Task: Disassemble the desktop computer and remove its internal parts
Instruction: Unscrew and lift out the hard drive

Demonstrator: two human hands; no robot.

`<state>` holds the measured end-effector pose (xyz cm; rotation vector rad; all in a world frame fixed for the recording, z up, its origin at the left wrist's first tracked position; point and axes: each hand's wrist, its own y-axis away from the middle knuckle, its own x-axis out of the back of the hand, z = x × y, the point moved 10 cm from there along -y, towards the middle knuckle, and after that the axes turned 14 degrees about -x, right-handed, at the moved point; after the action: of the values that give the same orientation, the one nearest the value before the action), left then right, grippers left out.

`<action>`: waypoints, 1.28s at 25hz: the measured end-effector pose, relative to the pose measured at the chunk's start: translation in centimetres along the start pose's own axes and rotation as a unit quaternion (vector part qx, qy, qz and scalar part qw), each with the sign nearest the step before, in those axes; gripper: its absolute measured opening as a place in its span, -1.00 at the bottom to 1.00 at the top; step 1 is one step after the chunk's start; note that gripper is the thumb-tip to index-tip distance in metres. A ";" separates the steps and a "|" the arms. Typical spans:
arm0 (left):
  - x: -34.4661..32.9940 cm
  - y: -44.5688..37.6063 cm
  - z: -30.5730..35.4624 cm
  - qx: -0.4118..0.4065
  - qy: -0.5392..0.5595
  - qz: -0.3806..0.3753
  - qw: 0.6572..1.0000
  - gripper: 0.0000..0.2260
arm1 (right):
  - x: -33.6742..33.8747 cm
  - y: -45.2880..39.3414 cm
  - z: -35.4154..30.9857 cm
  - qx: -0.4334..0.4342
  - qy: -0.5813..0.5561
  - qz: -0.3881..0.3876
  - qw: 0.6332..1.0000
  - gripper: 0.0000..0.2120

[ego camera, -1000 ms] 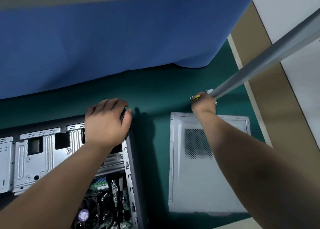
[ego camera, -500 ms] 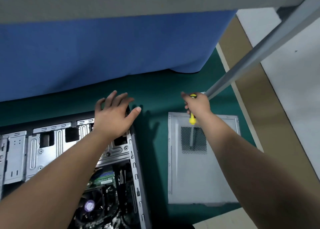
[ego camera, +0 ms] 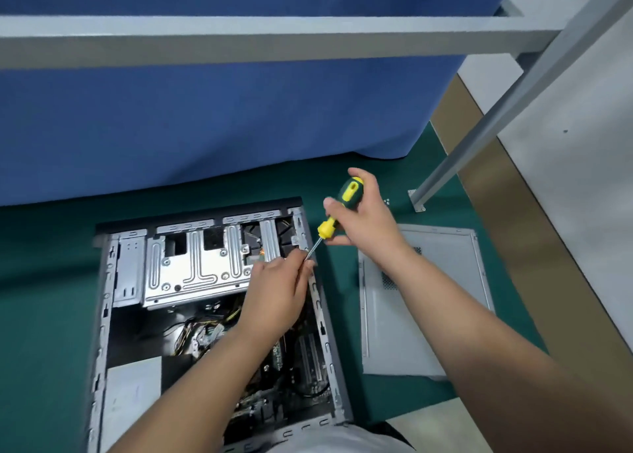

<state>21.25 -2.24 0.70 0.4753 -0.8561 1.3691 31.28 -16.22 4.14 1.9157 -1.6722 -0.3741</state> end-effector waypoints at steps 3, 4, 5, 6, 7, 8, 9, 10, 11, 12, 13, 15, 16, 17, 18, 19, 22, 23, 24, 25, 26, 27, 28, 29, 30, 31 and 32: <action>0.4 1.3 -0.1 -0.029 -0.029 -0.021 0.999 -0.78 | -1.2 1.8 0.5 0.031 0.046 -0.006 0.998 -0.41; 0.6 1.8 -0.3 -0.041 -0.031 -0.026 0.998 -0.75 | -1.3 2.2 0.2 0.044 0.054 0.002 0.998 -0.42; 0.9 2.2 -0.7 -0.055 -0.038 -0.031 0.997 -0.69 | -0.9 2.3 -0.3 0.063 0.069 0.022 0.995 -0.43; 1.1 2.5 -1.3 -0.065 -0.044 -0.037 0.996 -0.62 | -0.3 2.5 -1.2 0.087 0.090 0.050 0.991 -0.44; 1.4 2.8 -2.1 -0.070 -0.054 -0.048 0.995 -0.55 | 0.3 2.7 -2.1 0.113 0.112 0.080 0.984 -0.46; 1.3 2.9 -2.9 -0.073 -0.073 -0.073 0.992 -0.48 | 0.8 2.8 -3.0 0.135 0.131 0.104 0.977 -0.47; 0.9 2.8 -3.6 -0.077 -0.097 -0.110 0.986 -0.40 | 1.0 2.9 -3.7 0.155 0.148 0.118 0.970 -0.48; 0.2 2.5 -4.2 -0.083 -0.123 -0.152 0.977 -0.31 | 0.9 3.0 -4.2 0.171 0.162 0.124 0.964 -0.49; -0.7 2.4 -4.8 -0.088 -0.148 -0.192 0.966 -0.23 | 0.5 3.0 -4.5 0.184 0.173 0.125 0.959 -0.49; -1.5 2.2 -5.4 -0.092 -0.170 -0.221 0.956 -0.16 | 0.0 3.0 -4.7 0.195 0.185 0.128 0.955 -0.49; -2.1 2.1 -5.8 -0.095 -0.191 -0.236 0.948 -0.10 | -0.5 3.0 -4.8 0.204 0.198 0.132 0.950 -0.49; -2.7 2.0 -6.5 -0.097 -0.233 -0.230 0.940 -0.05 | -1.3 2.6 -4.8 0.214 0.214 0.132 0.944 -0.48; -2.7 2.1 -6.6 -0.097 -0.251 -0.215 0.939 -0.07 | -1.5 2.4 -4.7 0.217 0.215 0.130 0.943 -0.48; -2.7 2.1 -6.6 -0.094 -0.266 -0.198 0.939 -0.10 | -1.6 2.3 -4.7 0.222 0.215 0.127 0.943 -0.47; -2.7 2.1 -6.7 -0.089 -0.277 -0.185 0.939 -0.14 | -1.7 2.1 -4.6 0.226 0.214 0.123 0.942 -0.46; -2.7 2.1 -6.7 -0.084 -0.283 -0.176 0.939 -0.17 | -1.8 1.8 -4.6 0.229 0.214 0.120 0.942 -0.46; -2.7 2.1 -6.6 -0.082 -0.289 -0.162 0.940 -0.22 | -1.8 1.2 -4.5 0.234 0.218 0.121 0.940 -0.46; -2.7 2.2 -6.6 -0.082 -0.290 -0.163 0.939 -0.22 | -1.7 1.1 -4.5 0.235 0.219 0.121 0.939 -0.46; -2.8 2.2 -6.7 -0.081 -0.292 -0.166 0.939 -0.23 | -1.8 1.1 -4.6 0.239 0.222 0.119 0.938 -0.46; -2.8 2.2 -6.7 -0.081 -0.293 -0.167 0.938 -0.23 | -2.1 1.2 -4.7 0.247 0.231 0.115 0.934 -0.46; -2.8 2.2 -6.7 -0.081 -0.294 -0.166 0.938 -0.23 | -2.4 1.5 -4.8 0.257 0.243 0.110 0.929 -0.47; -2.7 2.1 -6.6 -0.082 -0.292 -0.163 0.939 -0.23 | -2.9 1.9 -5.0 0.267 0.258 0.102 0.923 -0.48; -2.7 2.1 -6.6 -0.082 -0.288 -0.160 0.941 -0.23 | -3.4 2.3 -5.1 0.276 0.273 0.092 0.917 -0.50; -2.6 2.1 -6.6 -0.083 -0.285 -0.157 0.942 -0.23 | -3.9 2.9 -5.5 0.287 0.295 0.085 0.908 -0.52; -2.6 2.1 -6.6 -0.084 -0.283 -0.156 0.943 -0.23 | -4.5 3.5 -6.0 0.300 0.325 0.086 0.893 -0.57; -2.6 2.1 -6.6 -0.085 -0.283 -0.155 0.942 -0.23 | -4.9 4.1 -6.8 0.319 0.371 0.112 0.865 -0.64; -2.6 2.1 -6.7 -0.086 -0.286 -0.154 0.942 -0.23 | -5.1 4.7 -7.7 0.336 0.425 0.163 0.825 -0.68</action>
<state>20.91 1.39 -5.78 0.8543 -1.2983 0.8601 30.85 -9.82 12.27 1.7218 -1.4967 1.1913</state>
